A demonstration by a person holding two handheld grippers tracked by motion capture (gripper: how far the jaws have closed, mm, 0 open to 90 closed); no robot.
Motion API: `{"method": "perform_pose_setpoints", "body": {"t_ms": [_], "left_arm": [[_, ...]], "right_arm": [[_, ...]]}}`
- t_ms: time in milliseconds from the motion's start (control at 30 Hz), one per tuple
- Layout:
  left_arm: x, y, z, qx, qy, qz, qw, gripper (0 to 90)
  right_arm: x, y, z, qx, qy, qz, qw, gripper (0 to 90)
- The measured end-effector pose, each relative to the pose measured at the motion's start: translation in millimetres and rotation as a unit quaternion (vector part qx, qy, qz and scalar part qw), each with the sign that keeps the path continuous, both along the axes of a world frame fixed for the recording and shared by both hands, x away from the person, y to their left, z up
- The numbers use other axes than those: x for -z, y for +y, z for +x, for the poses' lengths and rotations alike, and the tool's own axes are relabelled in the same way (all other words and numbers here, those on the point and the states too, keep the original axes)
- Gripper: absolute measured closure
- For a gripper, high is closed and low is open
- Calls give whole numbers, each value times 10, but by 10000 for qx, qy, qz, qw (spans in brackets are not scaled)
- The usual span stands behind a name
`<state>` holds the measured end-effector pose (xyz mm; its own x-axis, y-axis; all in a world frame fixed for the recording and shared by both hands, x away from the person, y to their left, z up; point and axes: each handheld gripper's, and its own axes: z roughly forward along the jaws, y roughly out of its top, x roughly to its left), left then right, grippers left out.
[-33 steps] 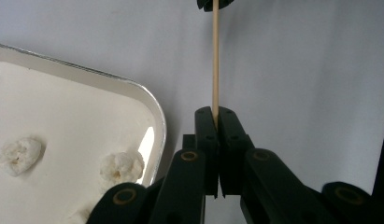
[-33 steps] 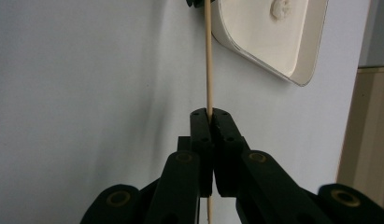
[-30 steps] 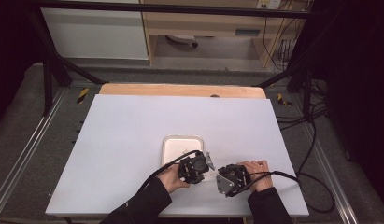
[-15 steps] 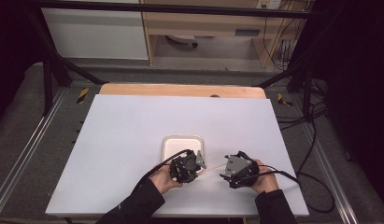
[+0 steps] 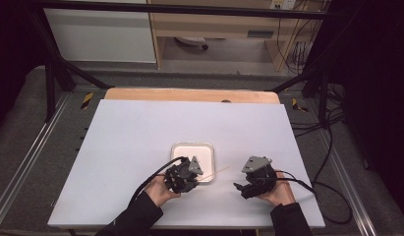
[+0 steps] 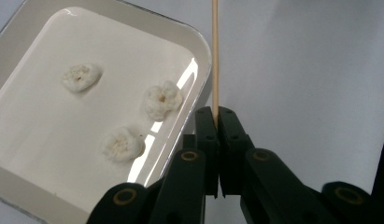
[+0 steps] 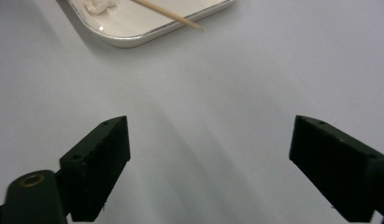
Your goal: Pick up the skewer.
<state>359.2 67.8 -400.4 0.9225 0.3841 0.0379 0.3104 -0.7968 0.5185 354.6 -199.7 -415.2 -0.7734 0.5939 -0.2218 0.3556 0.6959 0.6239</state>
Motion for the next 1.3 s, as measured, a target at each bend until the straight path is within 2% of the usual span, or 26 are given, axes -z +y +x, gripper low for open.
{"method": "perform_pose_setpoints", "body": {"t_ms": [100,233,267,433,500,533,600,700,733,867,933,967,1200,1300], "left_arm": [[-8,126,-21,-141,-48,-191,9997,882],[-8,231,-38,-281,-100,-315,9991,882],[0,308,-41,-385,-128,-419,9983,882],[28,458,-48,-594,-150,-572,9965,882],[49,563,-59,-730,-167,-694,9948,882],[49,563,-59,-730,-167,-694,9948,882],[66,632,-73,-801,-184,-790,9935,882],[86,731,-97,-912,-216,-855,9919,882],[99,797,-109,-999,-242,-924,9904,882],[127,895,-124,-1073,-253,-1028,9886,882],[160,975,-138,-1183,-232,-1113,9864,882],[160,975,-138,-1183,-232,-1113,9864,882],[187,1092,-162,-1349,-278,-1301,9819,881],[197,1120,-169,-1370,-303,-1337,9810,881]], "right_arm": [[-6,-2,11,128,76,151,9998,83],[-13,-12,20,233,120,344,9991,69],[-16,-29,26,294,153,473,9983,59],[-26,-44,40,446,171,647,9968,44],[-34,-42,46,404,281,760,9959,57],[-34,-42,46,404,281,760,9959,57],[-36,-28,63,458,351,910,9942,47],[-31,-9,65,442,332,987,9936,45],[-28,-4,68,440,287,983,9938,42],[-22,21,76,440,283,1086,9927,44],[-25,41,87,429,314,1118,9923,37],[-25,41,87,429,314,1118,9923,37],[-56,198,165,352,372,1222,9912,28],[-69,278,197,334,334,1213,9915,22]]}}
